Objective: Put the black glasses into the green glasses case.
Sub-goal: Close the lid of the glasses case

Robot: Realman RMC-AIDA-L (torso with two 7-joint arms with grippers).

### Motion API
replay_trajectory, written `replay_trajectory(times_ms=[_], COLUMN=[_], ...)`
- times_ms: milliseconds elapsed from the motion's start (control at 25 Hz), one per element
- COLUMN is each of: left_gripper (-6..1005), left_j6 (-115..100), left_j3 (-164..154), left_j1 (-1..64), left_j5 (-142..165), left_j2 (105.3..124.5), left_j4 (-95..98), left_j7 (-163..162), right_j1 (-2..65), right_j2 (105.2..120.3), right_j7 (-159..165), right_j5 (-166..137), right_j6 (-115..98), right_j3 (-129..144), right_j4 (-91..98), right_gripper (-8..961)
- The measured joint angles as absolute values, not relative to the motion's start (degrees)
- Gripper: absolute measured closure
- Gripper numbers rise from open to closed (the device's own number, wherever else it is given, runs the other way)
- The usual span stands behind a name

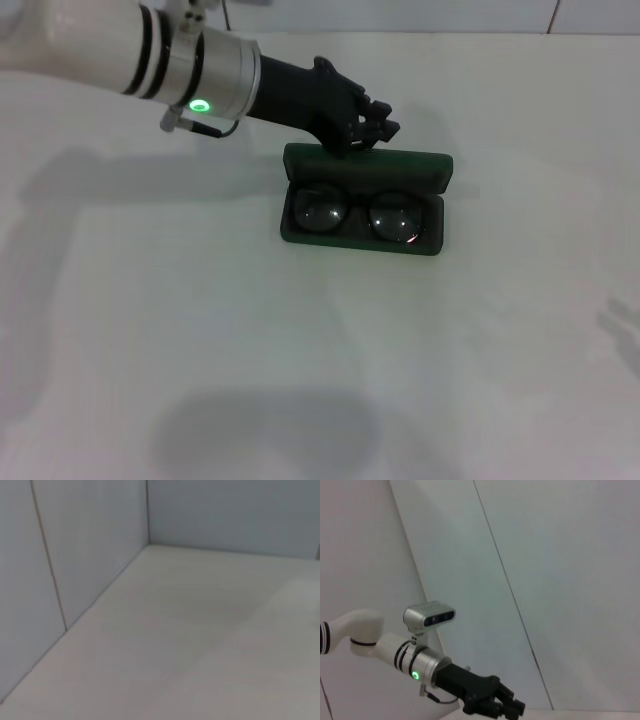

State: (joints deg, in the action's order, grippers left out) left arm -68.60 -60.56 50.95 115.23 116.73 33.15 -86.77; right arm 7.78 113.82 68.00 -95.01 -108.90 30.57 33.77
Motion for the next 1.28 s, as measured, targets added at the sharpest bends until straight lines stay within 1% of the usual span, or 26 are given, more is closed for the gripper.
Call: replay_trajectory(times_ms=[200, 1280], left_gripper=[801, 800], left_j6=[-65.65, -65.58], left_j3=[-60.56, -60.83], left_j1=[50.98, 50.27], left_j5=[116.06, 117.54], left_j2=[117.47, 117.73], left_j4=[31.88, 27.32], left_j7=[-85.94, -85.62], right_j1=[8.17, 8.34], right_j2=[113.82, 113.81], right_j7=[67.91, 67.76], right_j5=[-95.73, -96.32], right_j6=[-108.90, -108.66], right_j3=[30.58, 30.58], right_j4=[33.35, 32.82], right_gripper=[717, 712])
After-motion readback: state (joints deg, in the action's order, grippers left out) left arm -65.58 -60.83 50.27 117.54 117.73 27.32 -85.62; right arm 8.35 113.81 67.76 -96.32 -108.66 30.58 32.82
